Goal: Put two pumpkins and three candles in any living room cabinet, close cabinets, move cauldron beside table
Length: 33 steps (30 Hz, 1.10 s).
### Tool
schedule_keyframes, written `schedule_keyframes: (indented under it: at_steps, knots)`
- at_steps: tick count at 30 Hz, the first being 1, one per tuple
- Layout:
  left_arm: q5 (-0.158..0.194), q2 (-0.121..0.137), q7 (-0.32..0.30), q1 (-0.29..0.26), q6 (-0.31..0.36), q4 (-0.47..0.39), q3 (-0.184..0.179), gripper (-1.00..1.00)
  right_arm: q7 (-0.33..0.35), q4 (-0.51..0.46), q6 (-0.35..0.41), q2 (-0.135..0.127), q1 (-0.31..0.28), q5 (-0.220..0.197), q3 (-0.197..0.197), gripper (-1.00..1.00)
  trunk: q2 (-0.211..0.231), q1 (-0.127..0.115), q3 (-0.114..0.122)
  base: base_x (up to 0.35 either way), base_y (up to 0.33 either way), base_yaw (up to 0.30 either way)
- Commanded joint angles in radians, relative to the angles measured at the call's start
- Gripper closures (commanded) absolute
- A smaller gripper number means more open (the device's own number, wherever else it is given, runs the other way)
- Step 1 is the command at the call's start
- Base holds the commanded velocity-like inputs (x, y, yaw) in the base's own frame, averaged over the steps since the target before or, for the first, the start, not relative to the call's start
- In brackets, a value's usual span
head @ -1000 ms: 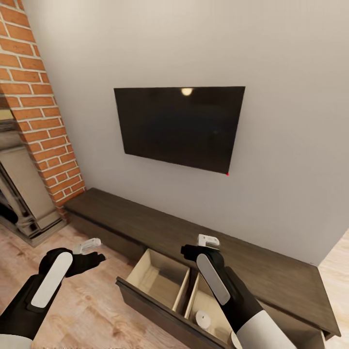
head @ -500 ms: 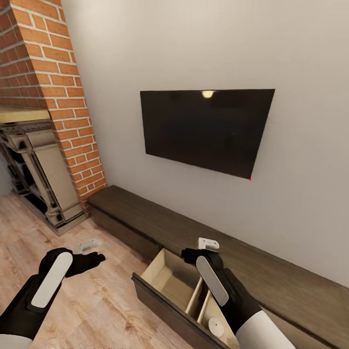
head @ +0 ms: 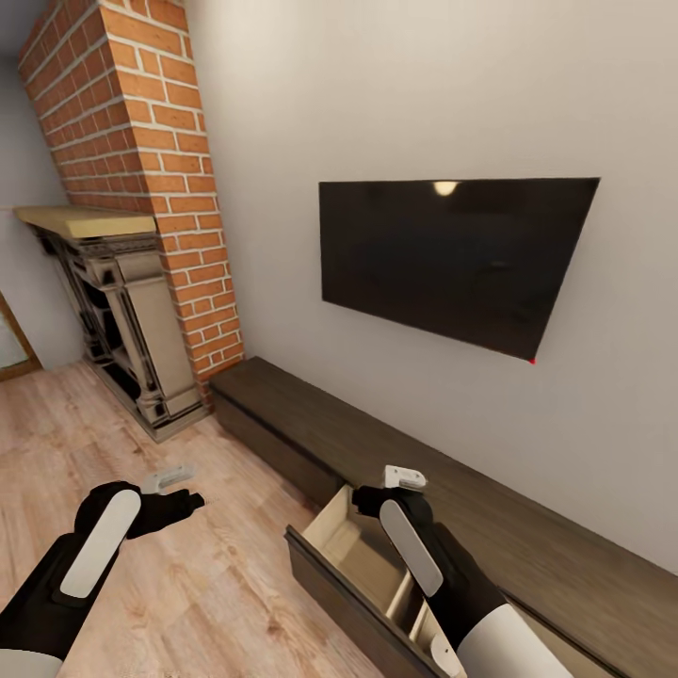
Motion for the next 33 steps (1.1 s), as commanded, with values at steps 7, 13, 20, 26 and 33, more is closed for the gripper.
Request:
schedule_keyframes:
  at_steps: [7, 13, 20, 26, 33]
  knots:
    - [0.01, 0.0, 0.011, -0.001, 0.001, -0.001, -0.003, -1.0, -0.01, -0.002, 0.001, 0.0, -0.001, -0.01, 0.002, -1.0, -0.001, 0.0, 0.004, 0.0, 0.0, 0.258]
    - [0.008, 0.0, 0.012, -0.001, 0.001, -0.001, -0.003, -1.0, -0.01, -0.002, 0.002, 0.0, -0.001, -0.011, 0.003, -1.0, -0.001, 0.0, 0.009, 0.0, 0.0, 0.258]
    - [0.008, 0.0, 0.012, -0.001, 0.001, -0.001, -0.003, -1.0, -0.01, -0.002, 0.002, 0.0, -0.001, -0.011, 0.003, -1.0, -0.001, 0.0, 0.015, 0.0, 0.0, 0.258]
    - [0.008, 0.0, 0.012, -0.001, 0.001, -0.001, -0.003, -1.0, -0.01, -0.002, 0.002, 0.0, -0.001, -0.011, 0.003, -1.0, -0.001, 0.0, 0.019, 0.0, 0.0, 0.258]
    - [0.001, -0.001, 0.012, -0.001, 0.001, -0.001, -0.003, -1.0, -0.01, -0.002, 0.002, 0.0, -0.001, -0.011, 0.003, -1.0, -0.001, 0.0, 0.025, 0.0, 0.0, 0.257]
